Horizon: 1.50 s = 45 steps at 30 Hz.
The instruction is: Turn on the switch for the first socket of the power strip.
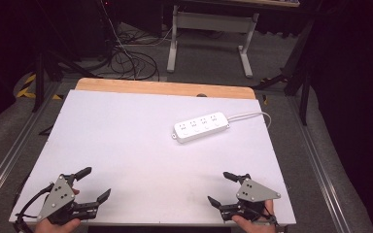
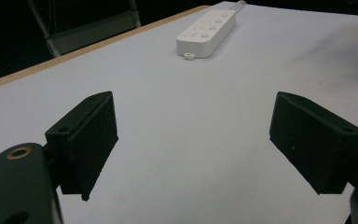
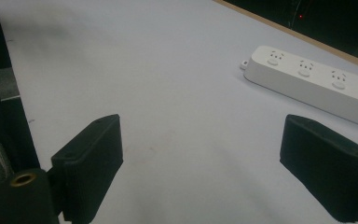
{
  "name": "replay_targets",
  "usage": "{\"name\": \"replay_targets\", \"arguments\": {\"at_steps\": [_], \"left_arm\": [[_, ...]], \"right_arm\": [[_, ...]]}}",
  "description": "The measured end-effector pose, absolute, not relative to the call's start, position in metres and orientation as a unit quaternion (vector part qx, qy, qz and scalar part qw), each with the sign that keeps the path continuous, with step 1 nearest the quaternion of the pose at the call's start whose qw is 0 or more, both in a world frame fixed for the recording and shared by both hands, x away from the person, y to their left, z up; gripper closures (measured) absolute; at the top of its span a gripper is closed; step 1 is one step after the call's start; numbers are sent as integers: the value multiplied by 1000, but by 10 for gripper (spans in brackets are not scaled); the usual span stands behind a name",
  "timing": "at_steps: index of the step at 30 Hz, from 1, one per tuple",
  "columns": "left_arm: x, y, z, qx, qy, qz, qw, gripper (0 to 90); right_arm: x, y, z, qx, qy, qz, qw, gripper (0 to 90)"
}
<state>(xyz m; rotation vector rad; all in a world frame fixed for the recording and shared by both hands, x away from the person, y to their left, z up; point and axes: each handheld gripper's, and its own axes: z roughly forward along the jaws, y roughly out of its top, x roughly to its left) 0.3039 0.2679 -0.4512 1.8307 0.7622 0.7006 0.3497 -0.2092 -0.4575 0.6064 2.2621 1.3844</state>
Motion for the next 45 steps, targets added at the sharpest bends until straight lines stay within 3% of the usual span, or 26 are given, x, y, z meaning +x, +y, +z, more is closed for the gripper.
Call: {"name": "replay_targets", "arguments": {"at_steps": [45], "left_arm": [[303,268,-451,756,314,292,494,159]], "right_arm": [[384,-196,-400,212,821,482,221,158]]}}
